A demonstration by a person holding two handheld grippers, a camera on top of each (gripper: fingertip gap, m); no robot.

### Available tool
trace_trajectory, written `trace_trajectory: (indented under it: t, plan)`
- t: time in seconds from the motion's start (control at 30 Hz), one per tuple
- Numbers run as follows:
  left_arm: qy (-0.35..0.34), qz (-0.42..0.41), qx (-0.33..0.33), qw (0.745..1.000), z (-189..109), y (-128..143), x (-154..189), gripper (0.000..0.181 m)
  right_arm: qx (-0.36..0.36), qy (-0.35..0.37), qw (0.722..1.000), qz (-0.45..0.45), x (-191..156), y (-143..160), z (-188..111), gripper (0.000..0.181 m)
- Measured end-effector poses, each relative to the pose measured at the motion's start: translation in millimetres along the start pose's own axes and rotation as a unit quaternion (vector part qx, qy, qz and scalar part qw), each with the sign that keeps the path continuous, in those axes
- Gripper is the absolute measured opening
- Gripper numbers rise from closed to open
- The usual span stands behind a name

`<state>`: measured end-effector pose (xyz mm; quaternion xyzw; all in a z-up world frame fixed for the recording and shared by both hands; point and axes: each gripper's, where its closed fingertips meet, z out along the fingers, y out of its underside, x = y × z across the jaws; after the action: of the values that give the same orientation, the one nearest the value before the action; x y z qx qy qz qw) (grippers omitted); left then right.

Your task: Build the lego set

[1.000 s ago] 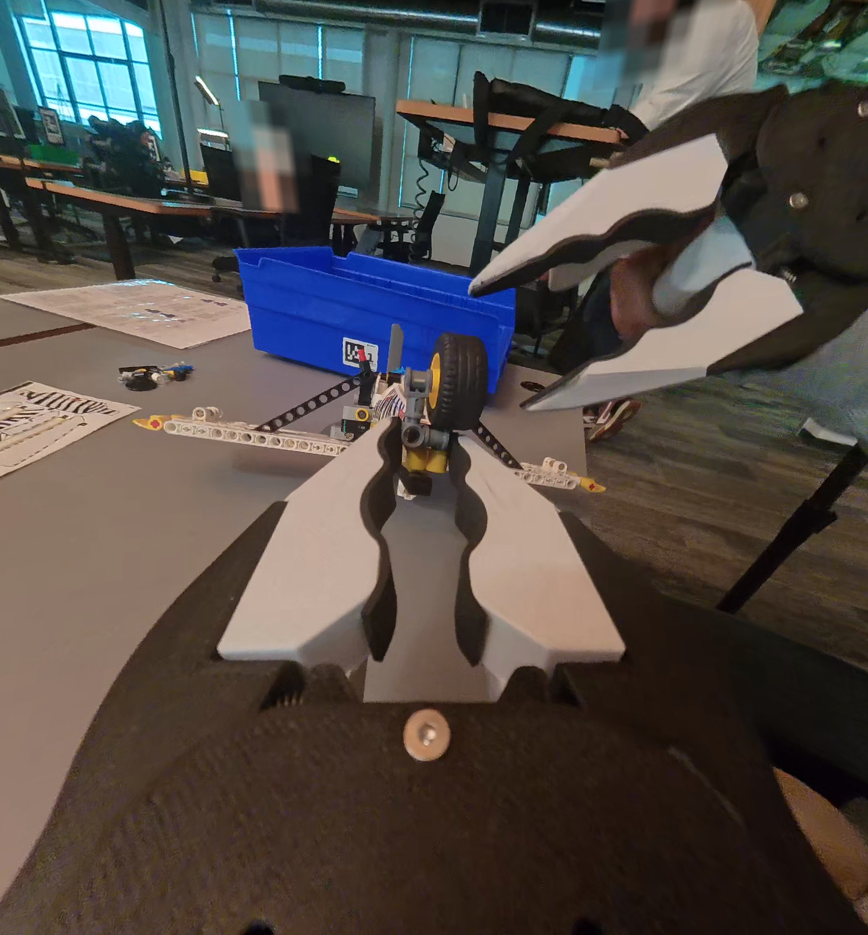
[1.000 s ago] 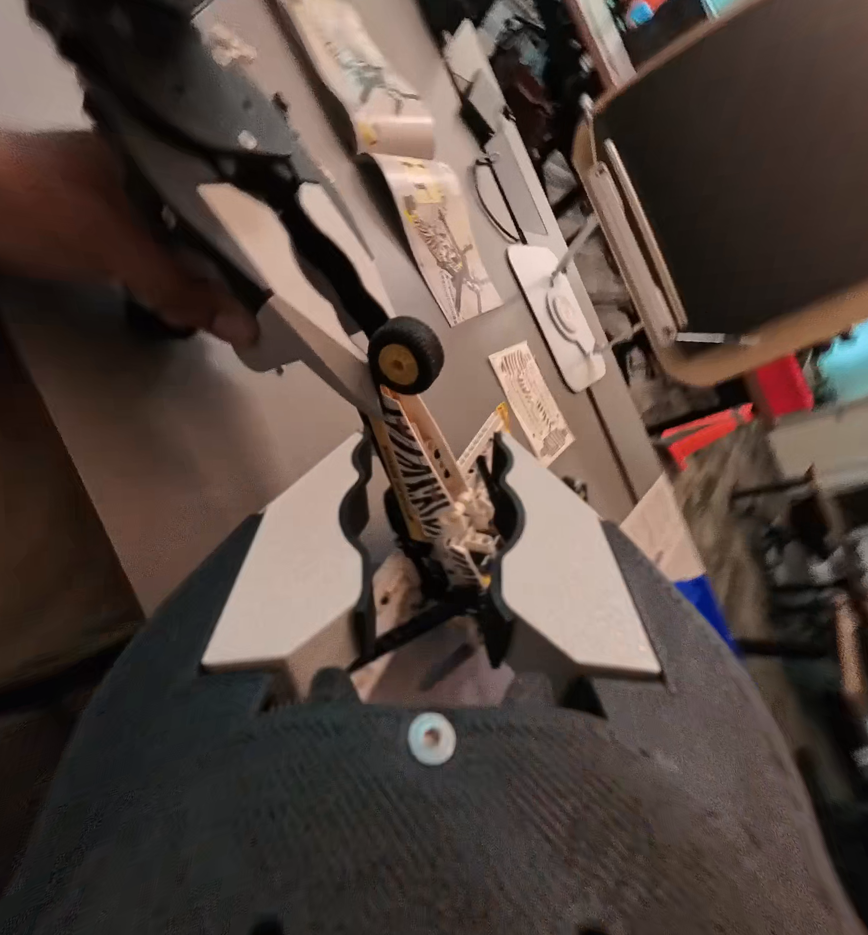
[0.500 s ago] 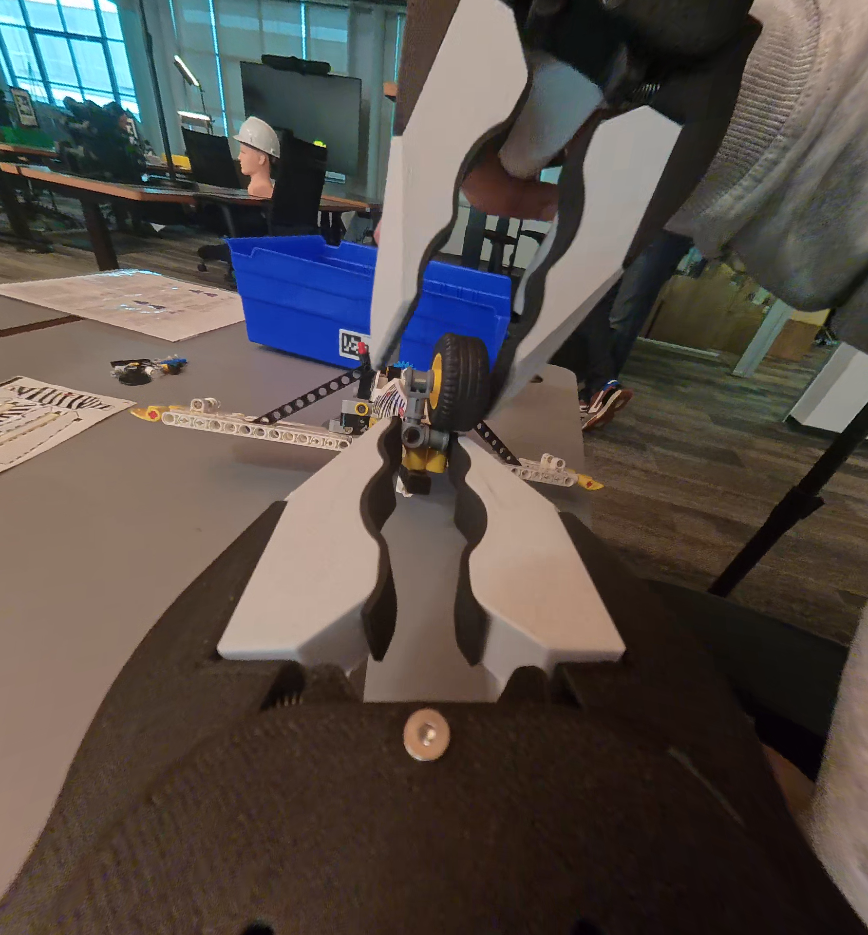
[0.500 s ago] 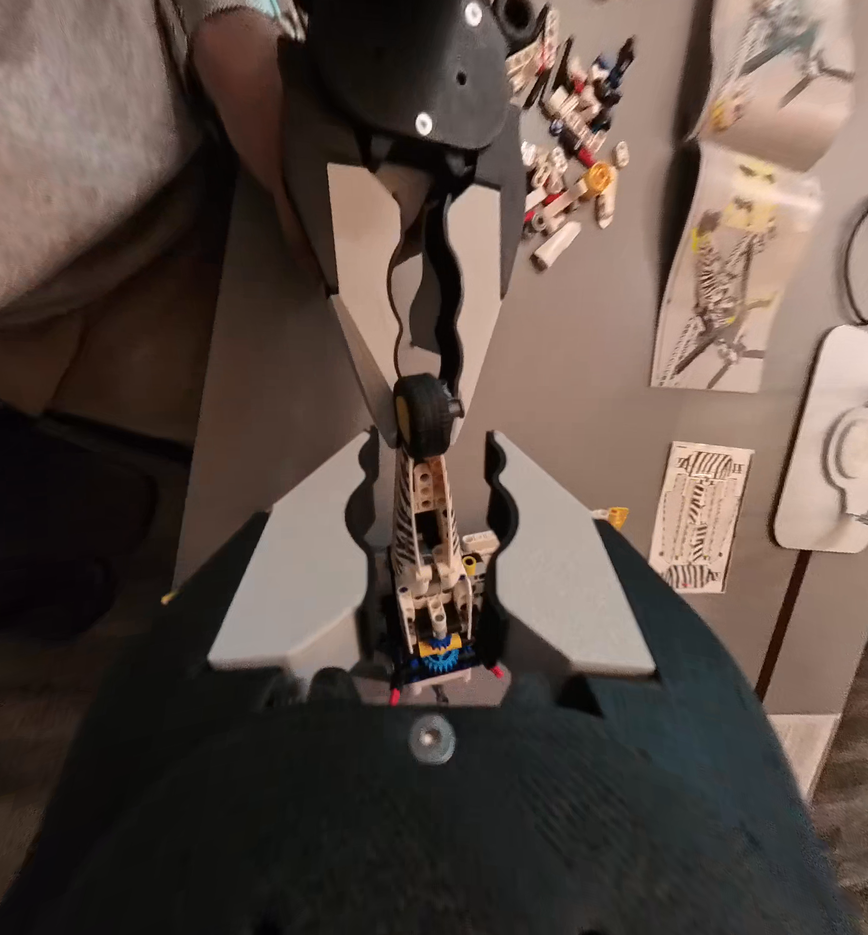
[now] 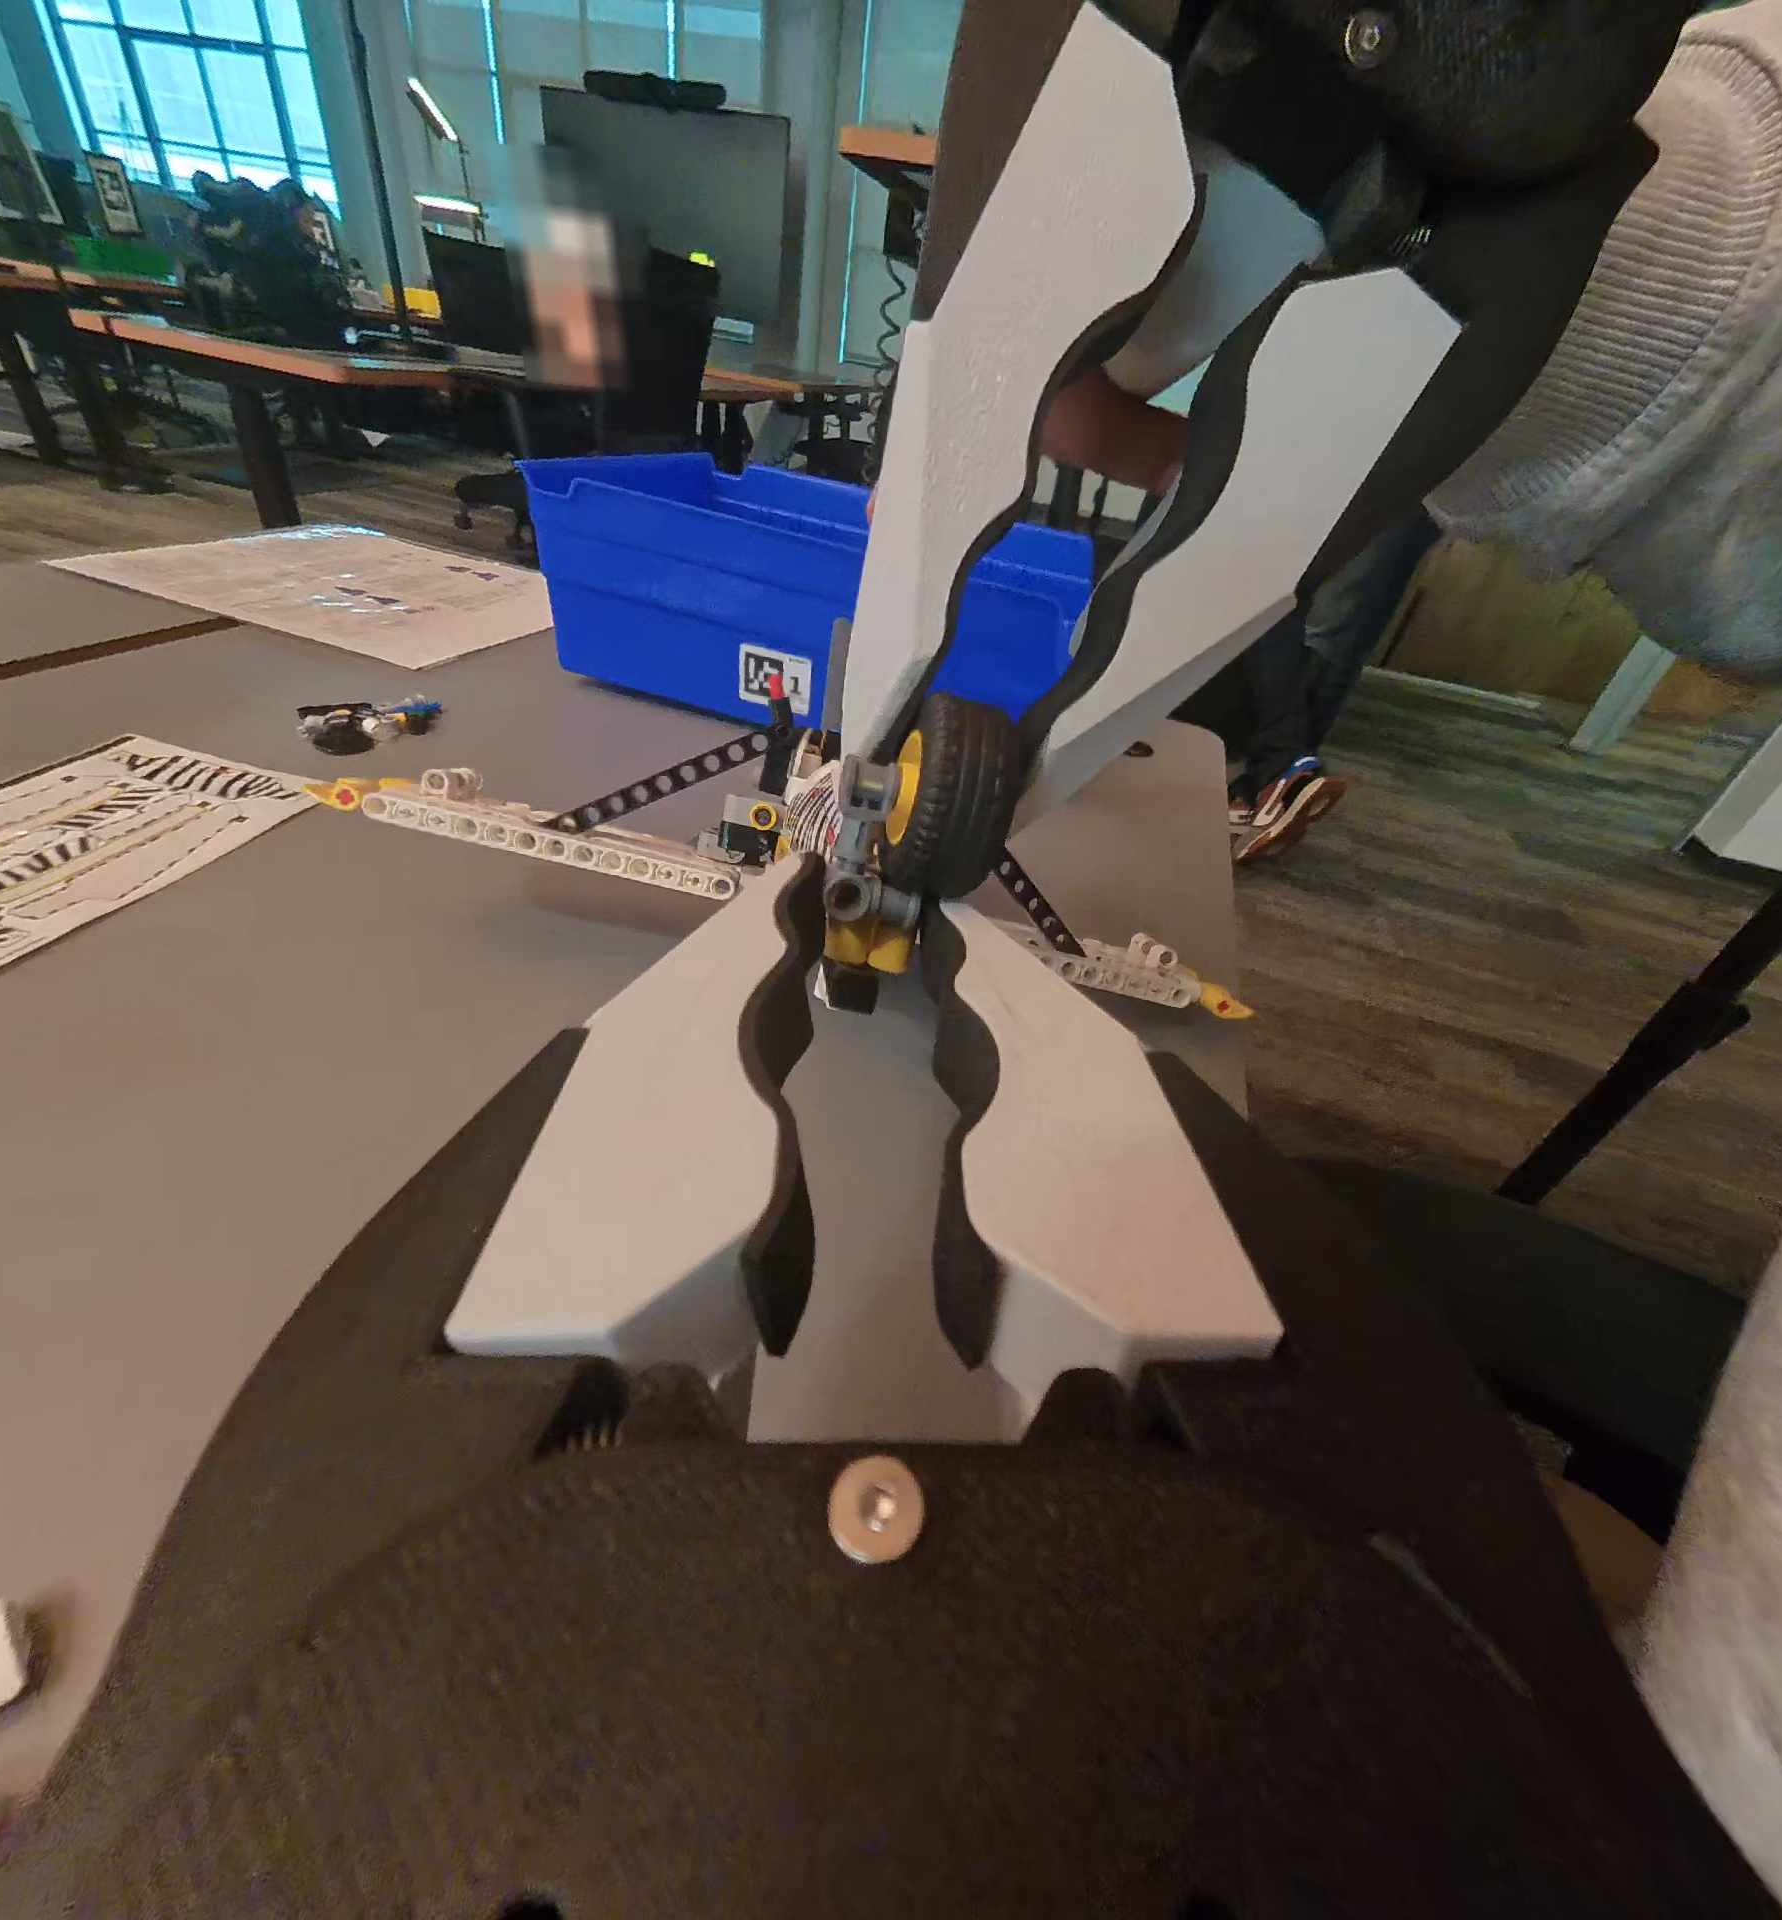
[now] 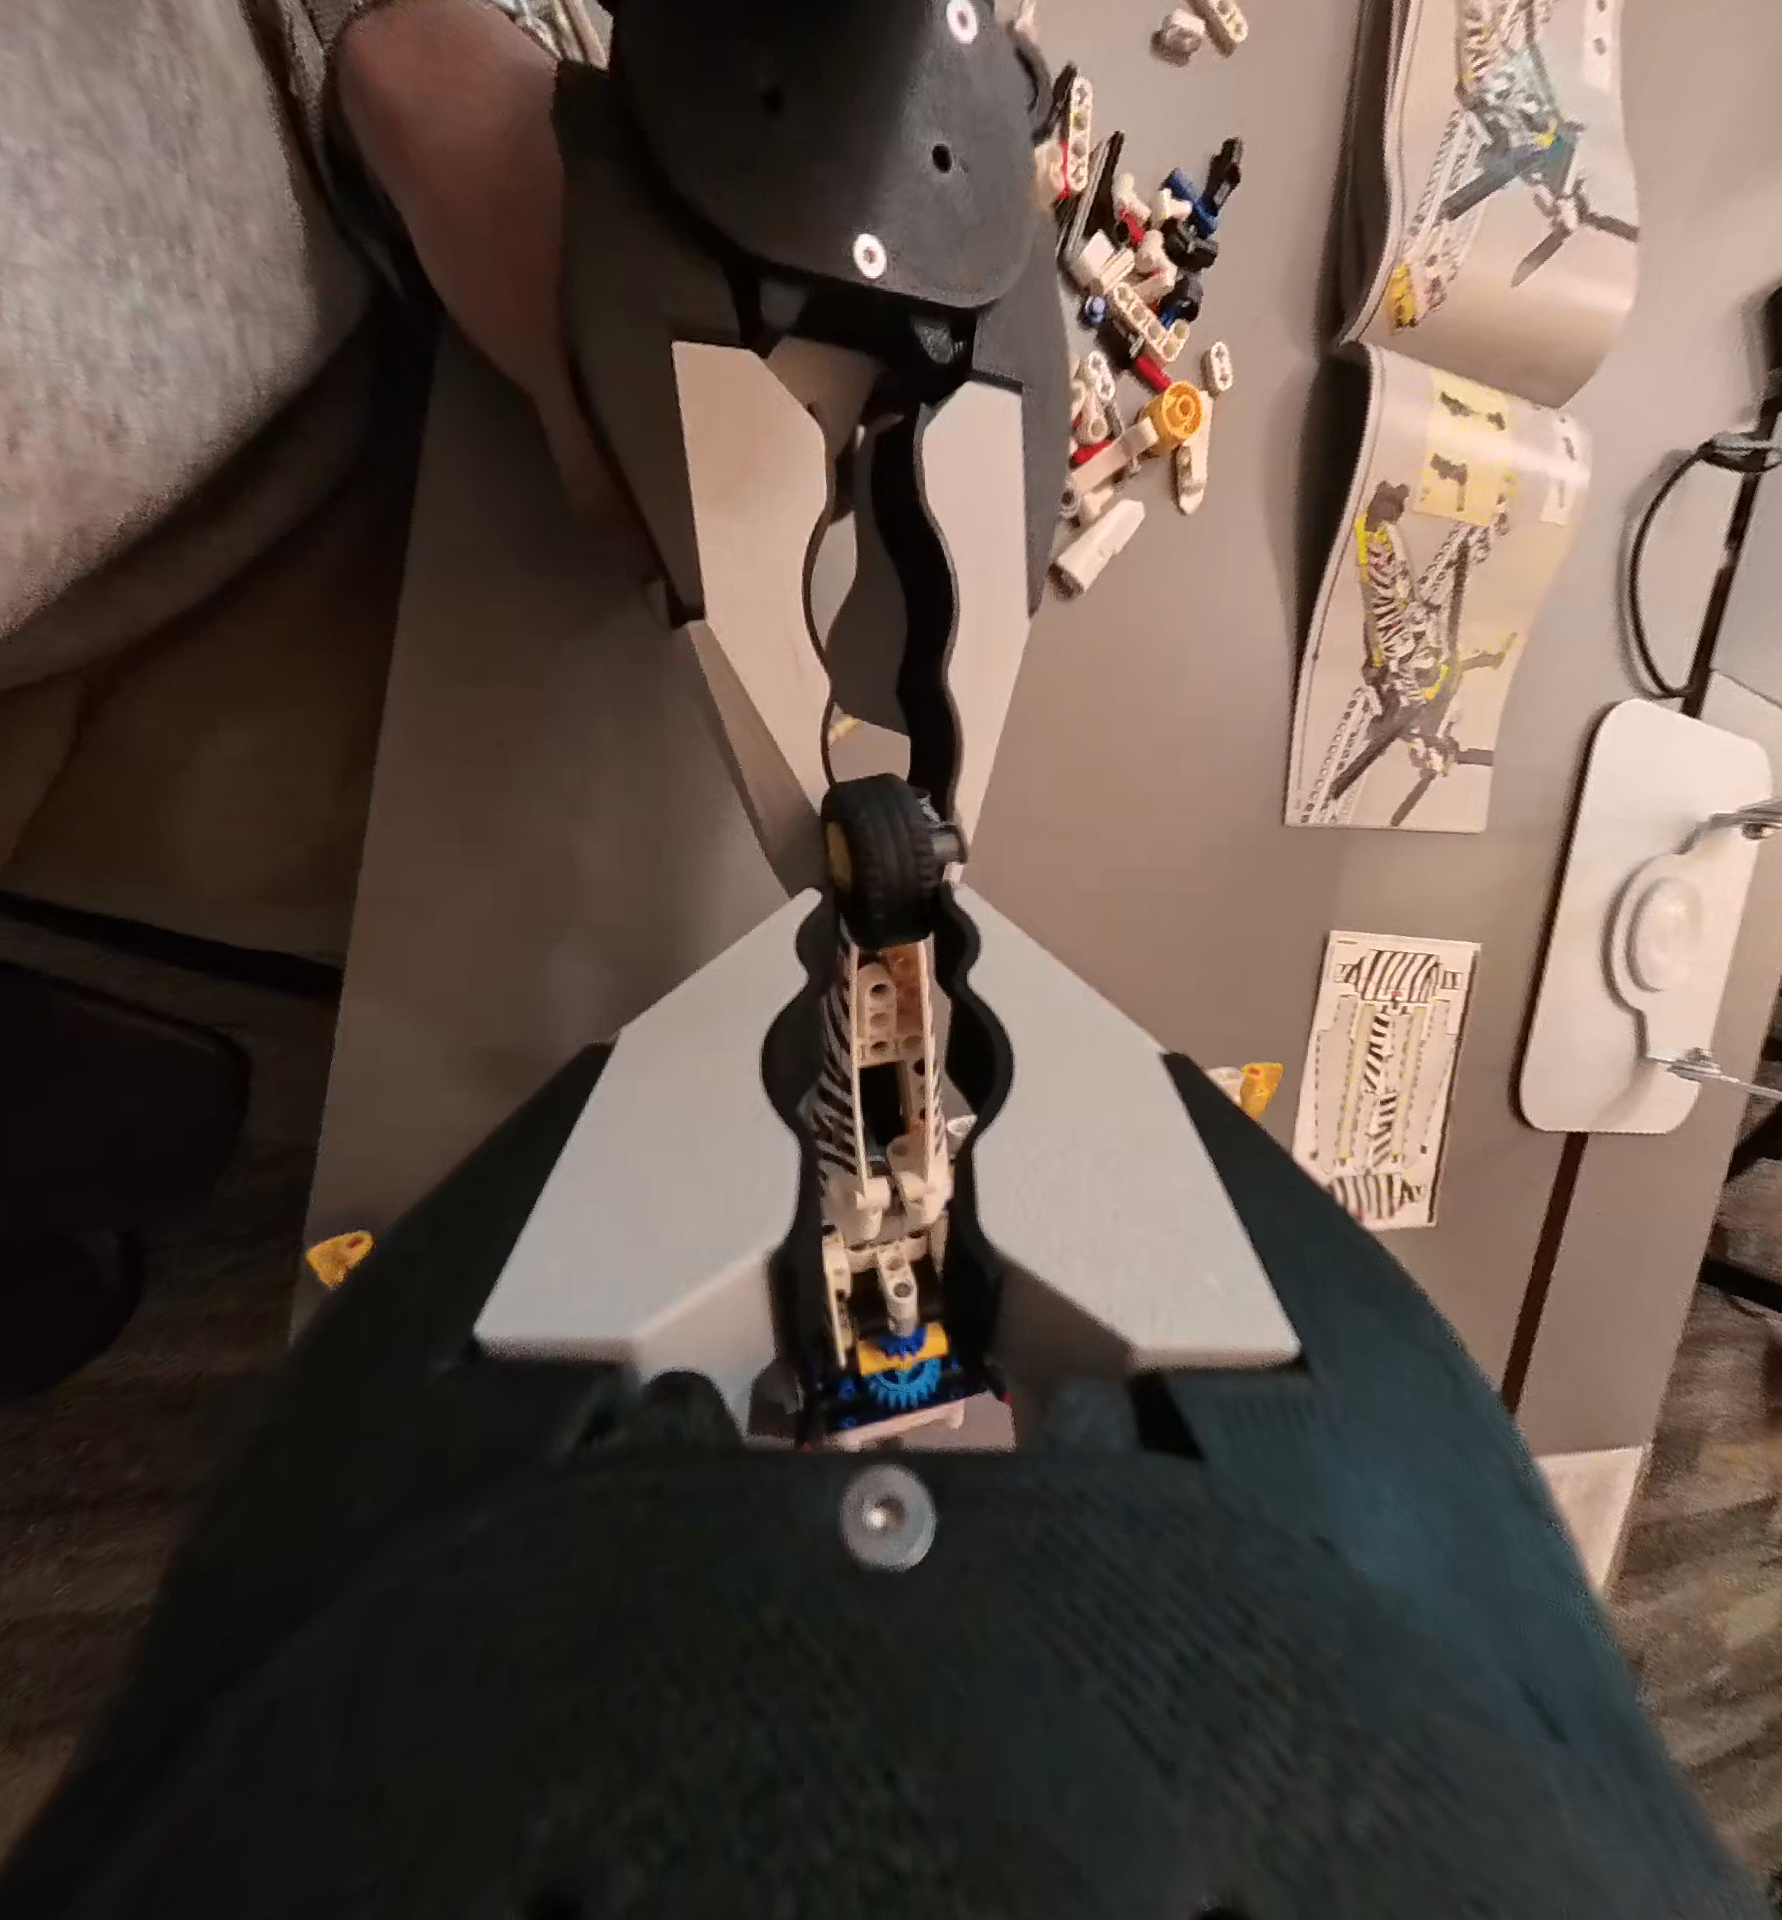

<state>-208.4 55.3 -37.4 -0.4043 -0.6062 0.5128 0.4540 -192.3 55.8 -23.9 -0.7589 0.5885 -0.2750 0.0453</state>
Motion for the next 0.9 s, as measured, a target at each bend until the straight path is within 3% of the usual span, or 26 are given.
trace_trajectory:
  t: [0.2,0.27,0.3,0.5,0.83,0.9]
  plan:
    - [-0.006,-0.029,-0.087,0.996,-24,25,6,0.017,0.001,0.004,1.0,-0.031,-15,-15,19,0.017]
    - [-0.024,-0.05,-0.115,0.992,-34,35,4,0.029,0.005,-0.004,0.999,-0.039,-20,-22,27,0.017]
    - [-0.018,-0.069,-0.115,0.991,-40,36,5,0.041,0.005,-0.007,0.999,-0.043,-22,-24,30,0.016]
    - [-0.02,-0.172,-0.063,0.983,-82,27,-8,0.046,-0.025,-0.011,0.998,-0.061,-28,-20,54,0.017]
    - [-0.063,-0.148,-0.031,0.987,-133,21,-24,0.047,-0.018,0.013,0.999,-0.028,-27,-19,71,0.02]
    - [-0.068,-0.144,-0.026,0.987,-137,21,-27,0.047,-0.017,0.021,1.0,-0.016,-27,-17,70,0.03]
